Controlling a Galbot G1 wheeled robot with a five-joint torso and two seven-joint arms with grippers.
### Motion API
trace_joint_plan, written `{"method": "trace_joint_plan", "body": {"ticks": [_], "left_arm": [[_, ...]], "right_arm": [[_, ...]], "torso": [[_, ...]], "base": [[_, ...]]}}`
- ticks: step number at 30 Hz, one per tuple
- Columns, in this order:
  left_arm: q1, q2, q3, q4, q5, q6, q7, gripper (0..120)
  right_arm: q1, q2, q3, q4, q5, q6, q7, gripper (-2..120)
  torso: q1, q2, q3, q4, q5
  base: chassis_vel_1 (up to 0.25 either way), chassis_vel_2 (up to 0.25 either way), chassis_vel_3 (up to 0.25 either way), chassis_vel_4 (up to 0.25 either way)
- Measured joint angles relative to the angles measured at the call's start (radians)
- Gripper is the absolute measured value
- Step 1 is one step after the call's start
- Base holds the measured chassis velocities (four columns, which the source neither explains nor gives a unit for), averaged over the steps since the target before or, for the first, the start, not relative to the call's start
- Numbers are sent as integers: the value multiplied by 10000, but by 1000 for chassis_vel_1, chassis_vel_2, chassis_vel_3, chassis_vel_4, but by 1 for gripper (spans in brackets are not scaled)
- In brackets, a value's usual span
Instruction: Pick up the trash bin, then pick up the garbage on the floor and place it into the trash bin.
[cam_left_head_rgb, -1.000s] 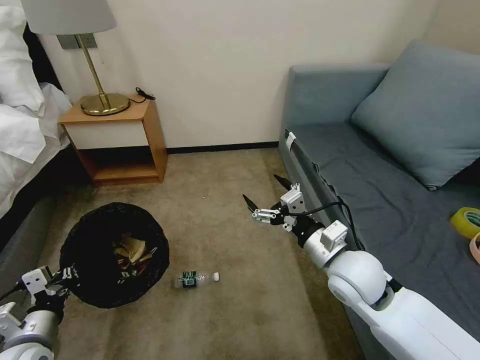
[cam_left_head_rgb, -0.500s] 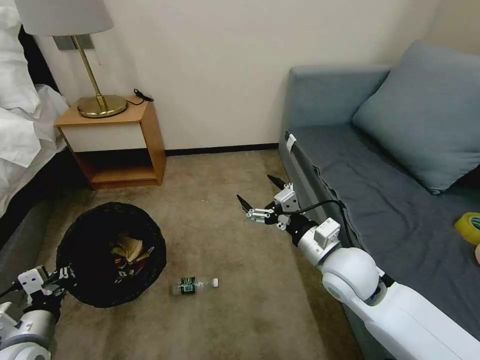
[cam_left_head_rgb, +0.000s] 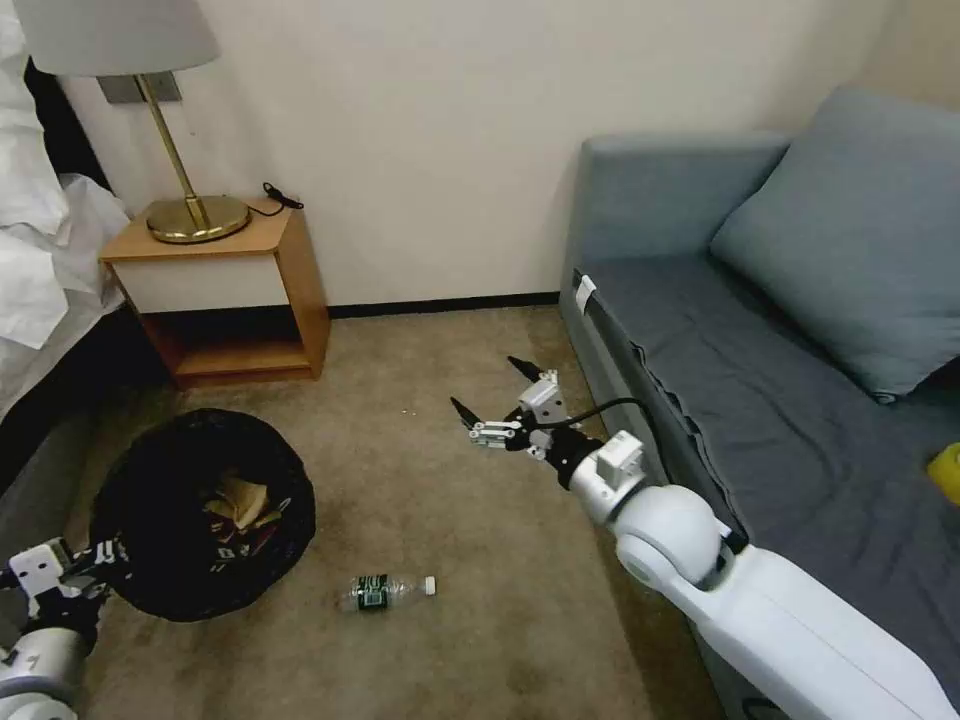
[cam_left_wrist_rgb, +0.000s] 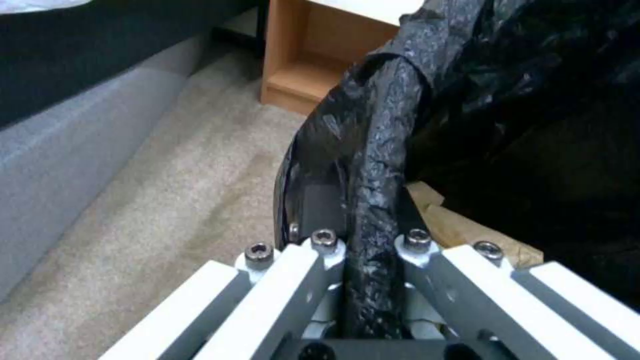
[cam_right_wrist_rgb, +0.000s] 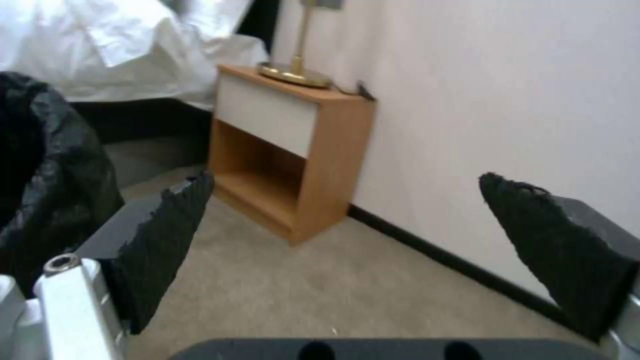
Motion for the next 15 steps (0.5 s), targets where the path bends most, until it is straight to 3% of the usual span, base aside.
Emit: {"method": "trace_joint_plan", "body": {"ticks": [6,11,15], "left_arm": [[168,-40,-133,75,59,-124,172,1],[253,-52,-335,106,-77,-244,291,1],[401,20,-580,106,-152,-345,527,1]], "right_arm": [[1172,328,-1329,-1070,79,298,-739,100],[2027,611,-2482,-2105,191,408,-1958,100],[2911,936,-3741,-3081,340,-49,-3046,100]], "torso": [[0,1,-1,3,0],[0,0,0,3,0],[0,0,0,3,1]], "base": [[0,0,0,0],[0,0,0,0],[0,0,0,0]]}}
